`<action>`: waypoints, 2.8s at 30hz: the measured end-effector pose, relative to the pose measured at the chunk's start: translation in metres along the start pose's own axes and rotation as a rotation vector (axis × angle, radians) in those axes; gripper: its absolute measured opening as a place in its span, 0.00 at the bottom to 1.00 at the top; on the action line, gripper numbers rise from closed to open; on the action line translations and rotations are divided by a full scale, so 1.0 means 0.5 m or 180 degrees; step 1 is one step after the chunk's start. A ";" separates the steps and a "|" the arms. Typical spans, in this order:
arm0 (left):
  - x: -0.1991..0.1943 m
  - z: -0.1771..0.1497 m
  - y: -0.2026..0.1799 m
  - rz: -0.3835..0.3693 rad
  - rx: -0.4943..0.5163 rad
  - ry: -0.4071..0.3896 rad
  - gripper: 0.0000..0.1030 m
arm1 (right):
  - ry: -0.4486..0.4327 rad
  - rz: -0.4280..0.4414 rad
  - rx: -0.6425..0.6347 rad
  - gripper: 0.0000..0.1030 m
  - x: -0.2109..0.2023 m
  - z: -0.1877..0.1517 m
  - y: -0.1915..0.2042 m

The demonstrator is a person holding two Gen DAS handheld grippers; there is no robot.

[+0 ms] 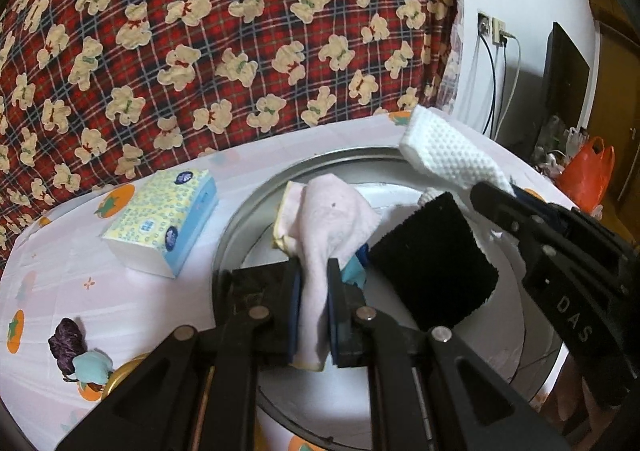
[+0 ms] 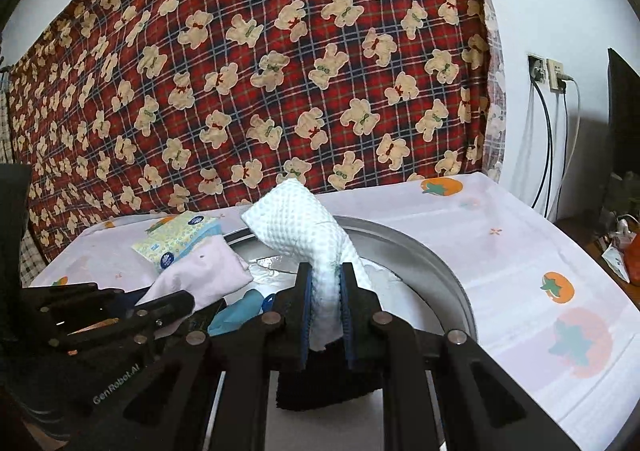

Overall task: Organize soft objects
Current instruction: 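Open both grippers to drop the cloths into the basin, then move both grippers back to the purple scrunchie and teal pom-pom, then grasp the purple scrunchie with the left gripper while the right grasps the teal pom-pom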

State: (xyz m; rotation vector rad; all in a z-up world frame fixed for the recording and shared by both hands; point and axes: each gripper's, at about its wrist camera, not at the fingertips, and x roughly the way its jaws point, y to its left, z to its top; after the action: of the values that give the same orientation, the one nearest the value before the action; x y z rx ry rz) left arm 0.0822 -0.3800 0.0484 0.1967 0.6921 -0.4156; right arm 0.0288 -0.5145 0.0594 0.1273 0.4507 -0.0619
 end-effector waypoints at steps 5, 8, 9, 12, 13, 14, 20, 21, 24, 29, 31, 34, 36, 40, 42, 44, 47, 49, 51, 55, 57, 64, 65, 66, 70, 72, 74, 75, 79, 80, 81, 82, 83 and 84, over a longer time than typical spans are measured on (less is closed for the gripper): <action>0.003 0.002 0.003 0.0018 0.0010 0.0033 0.11 | 0.0092 0.0014 -0.0055 0.14 0.014 -0.003 0.012; 0.004 0.002 0.005 0.0043 0.0039 0.0049 0.30 | 0.0163 -0.0021 -0.0053 0.22 0.022 -0.007 0.013; 0.003 0.001 0.005 0.0084 0.0044 0.0037 0.33 | 0.0157 -0.0038 -0.0039 0.25 0.021 -0.008 0.012; -0.003 -0.002 0.004 0.0116 0.0091 -0.0025 0.34 | 0.0110 -0.0012 0.0036 0.37 0.016 -0.009 0.004; -0.004 -0.002 0.003 0.0132 0.0099 -0.0033 0.34 | 0.0091 -0.0031 0.0038 0.39 0.013 -0.008 0.004; -0.006 -0.003 0.002 0.0143 0.0105 -0.0042 0.37 | 0.0084 -0.0043 0.0040 0.43 0.012 -0.006 0.004; -0.055 -0.008 0.017 0.0221 0.0067 -0.0301 0.71 | -0.0117 -0.0035 0.0078 0.58 -0.018 -0.001 0.008; -0.069 -0.008 0.024 0.0250 0.0062 -0.0359 0.71 | -0.0148 -0.0017 0.0074 0.58 -0.023 0.000 0.012; -0.102 -0.008 0.050 0.0275 0.0025 -0.0459 0.75 | -0.0235 0.0064 0.0074 0.58 -0.035 0.002 0.029; -0.150 -0.020 0.131 0.0418 -0.0114 -0.0610 0.83 | -0.0373 0.0274 -0.0024 0.58 -0.054 0.001 0.081; -0.161 -0.029 0.179 0.0517 -0.0202 -0.0612 0.83 | -0.0400 0.0374 -0.0091 0.58 -0.059 0.001 0.110; -0.164 -0.048 0.275 0.0761 -0.0408 -0.0532 0.83 | -0.0386 0.0517 -0.0181 0.58 -0.060 -0.002 0.155; -0.157 -0.059 0.329 0.0908 -0.0534 -0.0436 0.83 | -0.0357 0.0616 -0.0272 0.58 -0.058 -0.006 0.188; -0.123 -0.098 0.439 0.1048 -0.0818 -0.0135 0.81 | -0.0264 0.0813 -0.0476 0.59 -0.048 -0.018 0.260; -0.102 -0.118 0.466 0.1057 -0.0884 0.0001 0.81 | -0.0128 0.0966 -0.0567 0.59 -0.032 -0.026 0.299; -0.085 -0.135 0.479 0.0983 -0.0925 0.0103 0.76 | 0.0009 0.1083 -0.0651 0.59 -0.015 -0.034 0.334; -0.067 -0.149 0.485 0.0894 -0.0950 0.0193 0.76 | 0.0115 0.1113 -0.0798 0.59 0.003 -0.048 0.381; -0.053 -0.153 0.486 0.0873 -0.0941 0.0243 0.76 | 0.0187 0.1141 -0.0859 0.59 0.014 -0.054 0.403; -0.038 -0.159 0.492 0.0817 -0.0990 0.0308 0.76 | 0.0236 0.1155 -0.0896 0.59 0.018 -0.059 0.417; -0.012 -0.170 0.494 0.0764 -0.0984 0.0393 0.75 | 0.0275 0.1161 -0.0961 0.59 0.022 -0.068 0.433; -0.003 -0.178 0.496 0.0753 -0.0981 0.0420 0.66 | 0.0297 0.1162 -0.0981 0.59 0.026 -0.071 0.439; -0.017 -0.187 0.524 0.0517 -0.1162 0.0306 0.41 | 0.0361 0.1184 -0.1108 0.59 0.032 -0.080 0.468; -0.020 -0.188 0.529 0.0491 -0.1195 0.0290 0.41 | 0.0362 0.1186 -0.1126 0.59 0.033 -0.081 0.473; -0.024 -0.189 0.535 0.0495 -0.1227 0.0280 0.41 | 0.0365 0.1189 -0.1138 0.59 0.033 -0.082 0.478; -0.036 -0.194 0.553 0.0684 -0.1214 0.0277 0.38 | 0.0412 0.1210 -0.1275 0.59 0.039 -0.083 0.510; -0.047 -0.199 0.567 0.0805 -0.1215 0.0252 0.38 | 0.0446 0.1209 -0.1409 0.59 0.043 -0.082 0.535; -0.055 -0.207 0.587 0.0889 -0.1264 0.0230 0.38 | 0.0539 0.1186 -0.1535 0.59 0.054 -0.081 0.562; -0.059 -0.212 0.596 0.0935 -0.1295 0.0219 0.38 | 0.0592 0.1186 -0.1602 0.59 0.060 -0.082 0.577; -0.072 -0.233 0.629 0.0955 -0.1456 0.0197 0.38 | 0.0919 0.1115 -0.1865 0.59 0.100 -0.095 0.640; -0.076 -0.238 0.636 0.0951 -0.1498 0.0182 0.38 | 0.0987 0.1078 -0.1915 0.59 0.111 -0.099 0.650; -0.079 -0.241 0.640 0.0937 -0.1528 0.0173 0.38 | 0.1076 0.1022 -0.1995 0.59 0.123 -0.103 0.662; -0.081 -0.243 0.643 0.0925 -0.1555 0.0169 0.38 | 0.1142 0.0999 -0.2047 0.59 0.133 -0.107 0.667; -0.083 -0.246 0.645 0.0912 -0.1571 0.0160 0.38 | 0.1212 0.0972 -0.2102 0.57 0.143 -0.113 0.674; -0.082 -0.245 0.645 0.0905 -0.1570 0.0155 0.38 | 0.1279 0.0910 -0.2163 0.56 0.155 -0.118 0.680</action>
State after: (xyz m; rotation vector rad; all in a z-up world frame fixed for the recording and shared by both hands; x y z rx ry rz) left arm 0.1228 -0.0389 -0.0048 -0.1622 0.7810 0.0383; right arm 0.1030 -0.1722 0.0099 -0.4732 0.8262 0.4035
